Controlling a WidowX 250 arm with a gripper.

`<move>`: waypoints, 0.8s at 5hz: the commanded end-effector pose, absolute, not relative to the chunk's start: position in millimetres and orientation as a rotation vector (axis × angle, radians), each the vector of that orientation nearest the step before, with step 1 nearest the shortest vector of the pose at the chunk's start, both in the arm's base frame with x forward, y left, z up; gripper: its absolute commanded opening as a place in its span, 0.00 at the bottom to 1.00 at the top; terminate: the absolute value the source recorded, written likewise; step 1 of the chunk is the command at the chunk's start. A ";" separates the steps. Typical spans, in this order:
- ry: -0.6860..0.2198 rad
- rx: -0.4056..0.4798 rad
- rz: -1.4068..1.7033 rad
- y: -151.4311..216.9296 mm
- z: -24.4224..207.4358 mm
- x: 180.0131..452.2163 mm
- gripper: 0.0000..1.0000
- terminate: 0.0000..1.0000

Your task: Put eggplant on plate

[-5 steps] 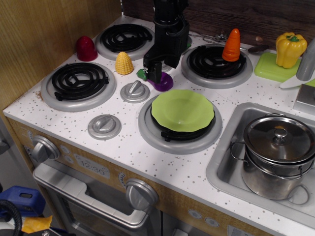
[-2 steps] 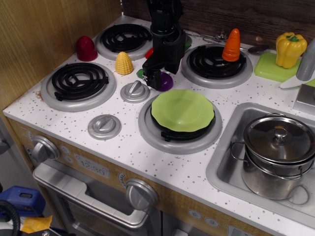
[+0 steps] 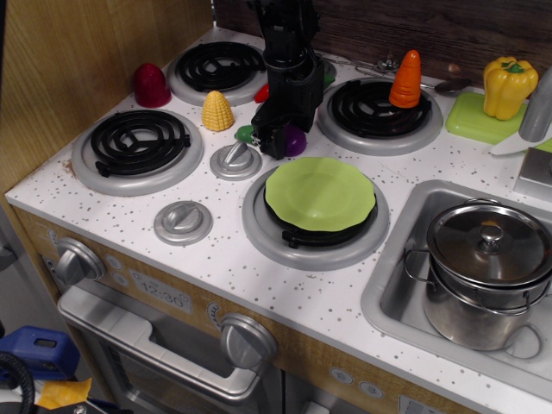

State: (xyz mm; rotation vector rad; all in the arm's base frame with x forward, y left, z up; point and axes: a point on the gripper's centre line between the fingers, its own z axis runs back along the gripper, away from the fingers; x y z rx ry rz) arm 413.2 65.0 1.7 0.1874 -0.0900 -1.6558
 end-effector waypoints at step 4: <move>-0.056 0.261 -1.627 60.8 70.3 409.5 0.00 0.00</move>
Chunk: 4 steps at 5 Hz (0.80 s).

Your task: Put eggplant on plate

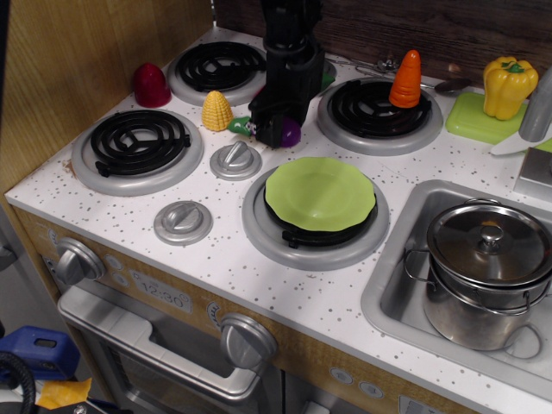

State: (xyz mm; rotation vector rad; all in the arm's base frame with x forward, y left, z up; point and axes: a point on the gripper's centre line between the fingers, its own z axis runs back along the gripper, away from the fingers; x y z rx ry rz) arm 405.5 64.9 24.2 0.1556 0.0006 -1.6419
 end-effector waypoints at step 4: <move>-0.059 0.191 -1.391 -3.7 77.1 328.9 0.00 0.00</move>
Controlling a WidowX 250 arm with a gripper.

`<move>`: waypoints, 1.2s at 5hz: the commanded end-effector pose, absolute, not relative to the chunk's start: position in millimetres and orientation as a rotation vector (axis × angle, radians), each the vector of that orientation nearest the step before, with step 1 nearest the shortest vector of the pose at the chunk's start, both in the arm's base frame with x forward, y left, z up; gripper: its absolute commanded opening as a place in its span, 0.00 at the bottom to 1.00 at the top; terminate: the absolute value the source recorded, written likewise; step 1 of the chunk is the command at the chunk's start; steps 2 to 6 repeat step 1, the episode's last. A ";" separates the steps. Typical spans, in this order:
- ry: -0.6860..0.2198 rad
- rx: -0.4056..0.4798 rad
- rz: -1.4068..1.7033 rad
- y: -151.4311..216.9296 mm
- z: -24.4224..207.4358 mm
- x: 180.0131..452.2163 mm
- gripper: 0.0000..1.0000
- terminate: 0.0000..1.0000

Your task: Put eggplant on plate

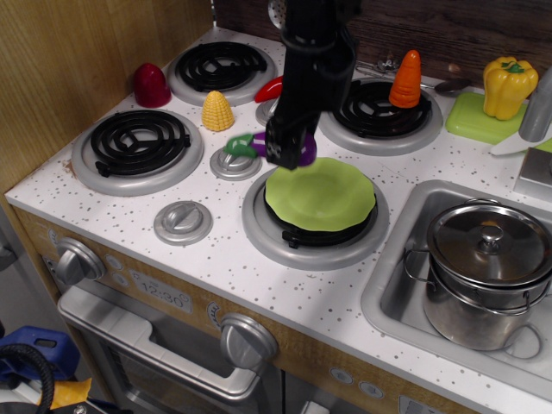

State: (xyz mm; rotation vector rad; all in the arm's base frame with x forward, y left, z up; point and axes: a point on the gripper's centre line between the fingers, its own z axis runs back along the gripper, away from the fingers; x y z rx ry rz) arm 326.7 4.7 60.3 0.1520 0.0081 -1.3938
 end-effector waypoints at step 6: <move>-0.101 0.185 -1.386 -9.7 63.7 331.2 0.00 1.00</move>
